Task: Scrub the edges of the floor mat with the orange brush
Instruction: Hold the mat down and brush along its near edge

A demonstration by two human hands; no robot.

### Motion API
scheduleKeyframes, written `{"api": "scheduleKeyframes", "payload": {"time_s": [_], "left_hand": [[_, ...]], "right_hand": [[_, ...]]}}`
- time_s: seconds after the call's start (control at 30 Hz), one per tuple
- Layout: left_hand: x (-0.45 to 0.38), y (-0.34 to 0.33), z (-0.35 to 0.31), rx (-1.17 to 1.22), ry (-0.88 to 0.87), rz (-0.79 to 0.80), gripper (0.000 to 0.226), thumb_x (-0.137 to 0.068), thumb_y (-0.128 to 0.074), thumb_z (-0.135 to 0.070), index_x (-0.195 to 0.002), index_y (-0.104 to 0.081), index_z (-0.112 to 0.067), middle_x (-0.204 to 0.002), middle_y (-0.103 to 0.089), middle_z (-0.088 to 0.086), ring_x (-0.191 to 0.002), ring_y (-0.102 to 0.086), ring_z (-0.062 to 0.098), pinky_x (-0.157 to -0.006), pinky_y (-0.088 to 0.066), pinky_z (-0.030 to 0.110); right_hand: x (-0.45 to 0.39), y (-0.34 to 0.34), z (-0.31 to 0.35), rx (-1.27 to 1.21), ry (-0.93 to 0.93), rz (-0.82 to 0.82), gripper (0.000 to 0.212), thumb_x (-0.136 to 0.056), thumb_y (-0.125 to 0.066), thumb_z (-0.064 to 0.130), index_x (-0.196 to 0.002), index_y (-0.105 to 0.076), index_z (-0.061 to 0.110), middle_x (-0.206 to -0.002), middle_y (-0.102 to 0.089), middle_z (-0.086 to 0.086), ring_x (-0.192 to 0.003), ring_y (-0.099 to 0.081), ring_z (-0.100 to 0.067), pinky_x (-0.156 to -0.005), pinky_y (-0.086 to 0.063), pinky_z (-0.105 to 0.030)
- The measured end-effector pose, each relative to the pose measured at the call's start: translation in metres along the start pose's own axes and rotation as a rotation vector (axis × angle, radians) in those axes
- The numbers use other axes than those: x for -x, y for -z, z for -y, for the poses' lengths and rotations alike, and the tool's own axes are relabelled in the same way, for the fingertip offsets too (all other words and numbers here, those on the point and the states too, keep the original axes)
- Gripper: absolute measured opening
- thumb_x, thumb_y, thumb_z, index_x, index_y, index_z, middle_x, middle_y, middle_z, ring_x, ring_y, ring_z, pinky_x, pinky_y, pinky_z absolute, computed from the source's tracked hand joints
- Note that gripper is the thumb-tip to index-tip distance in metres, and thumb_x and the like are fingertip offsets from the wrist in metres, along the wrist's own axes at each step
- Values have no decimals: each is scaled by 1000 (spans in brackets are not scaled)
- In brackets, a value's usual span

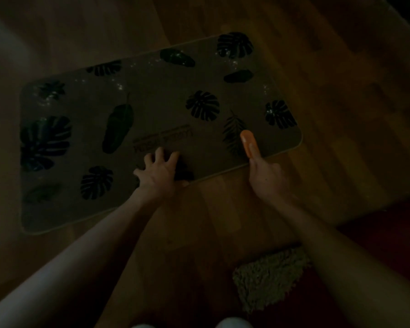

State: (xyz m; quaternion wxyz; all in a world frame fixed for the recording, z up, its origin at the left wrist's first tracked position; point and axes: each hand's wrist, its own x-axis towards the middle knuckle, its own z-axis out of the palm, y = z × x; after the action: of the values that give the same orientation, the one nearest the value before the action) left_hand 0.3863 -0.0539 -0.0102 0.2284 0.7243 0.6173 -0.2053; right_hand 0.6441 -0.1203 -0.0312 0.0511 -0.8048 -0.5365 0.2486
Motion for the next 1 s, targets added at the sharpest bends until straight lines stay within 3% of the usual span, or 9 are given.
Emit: {"api": "scheduleKeyframes", "payload": {"time_s": [0.17, 0.23, 0.3, 0.43, 0.57, 0.67, 0.77, 0.83, 1.0], "left_hand": [[4, -13, 4, 25, 42, -65, 88, -85, -59, -67, -153, -10, -41, -162, -1, 4, -146, -5, 42, -104, -26, 76], [2, -12, 4, 24, 28, -56, 90, -84, -61, -66, -153, -10, -40, -162, -3, 5, -145, -8, 43, -104, -27, 75], [0, -12, 6, 17, 28, -72, 91, -82, -63, -67, -153, -11, -41, -161, -5, 5, -143, -11, 44, -103, -30, 73], [-3, -13, 12, -17, -3, -126, 91, -80, -63, -69, -152, -14, -41, -159, -10, 5, -139, -17, 46, -101, -36, 70], [-1, -14, 20, -30, -35, -101, 91, -81, -66, -64, -153, -14, -42, -160, -7, 3, -141, -13, 44, -104, -33, 69], [0, -14, 23, 2, -69, -62, 90, -85, -69, -53, -154, -13, -38, -164, 0, 2, -147, -4, 42, -109, -24, 69], [10, -21, 42, -4, -163, -54, 87, -90, -66, -43, -157, -10, -30, -165, 6, 6, -150, 3, 36, -116, -19, 64], [20, -29, 64, 35, -192, -97, 82, -92, -63, -42, -157, -14, -28, -164, -3, 9, -150, -7, 34, -114, -25, 63], [41, -42, 114, 65, -38, -144, 70, -95, -54, -51, -154, -19, -40, -163, -3, 6, -148, -3, 37, -109, -22, 70]], "right_hand": [[21, -11, 35, -101, 37, -78, 59, -108, -28, 36, -159, 1, 39, -76, -59, -10, -62, -55, -25, -59, -43, -35], [34, -25, 50, -129, 16, -56, 59, -108, -31, 34, -159, -1, 38, -78, -59, -13, -66, -60, -31, -62, -49, -39], [45, -40, 64, -118, 32, 5, 63, -107, -32, 35, -157, 6, 43, -92, -65, -19, -78, -65, -35, -73, -53, -44], [60, -65, 86, -191, 295, 33, 66, -107, -35, 28, -158, 6, 42, -137, -58, -15, -108, -65, -33, -89, -48, -37], [52, -61, 77, -153, 210, 78, 56, -107, -33, 38, -156, -8, 47, -98, -65, -18, -78, -63, -36, -64, -40, -36], [36, -47, 55, -112, 113, 18, 56, -106, -29, 45, -153, -1, 55, -77, -58, -11, -59, -54, -25, -56, -43, -34], [25, -36, 35, -112, 29, -96, 58, -105, -30, 43, -155, -2, 52, -70, -55, -11, -58, -54, -28, -58, -46, -35], [22, -32, 30, -92, 15, -127, 57, -106, -32, 39, -157, -7, 46, -70, -55, -11, -55, -50, -24, -57, -40, -32], [46, -55, 80, -140, 59, -24, 53, -107, -33, 36, -158, -15, 40, -86, -64, -17, -60, -47, -21, -60, -35, -30]]}}
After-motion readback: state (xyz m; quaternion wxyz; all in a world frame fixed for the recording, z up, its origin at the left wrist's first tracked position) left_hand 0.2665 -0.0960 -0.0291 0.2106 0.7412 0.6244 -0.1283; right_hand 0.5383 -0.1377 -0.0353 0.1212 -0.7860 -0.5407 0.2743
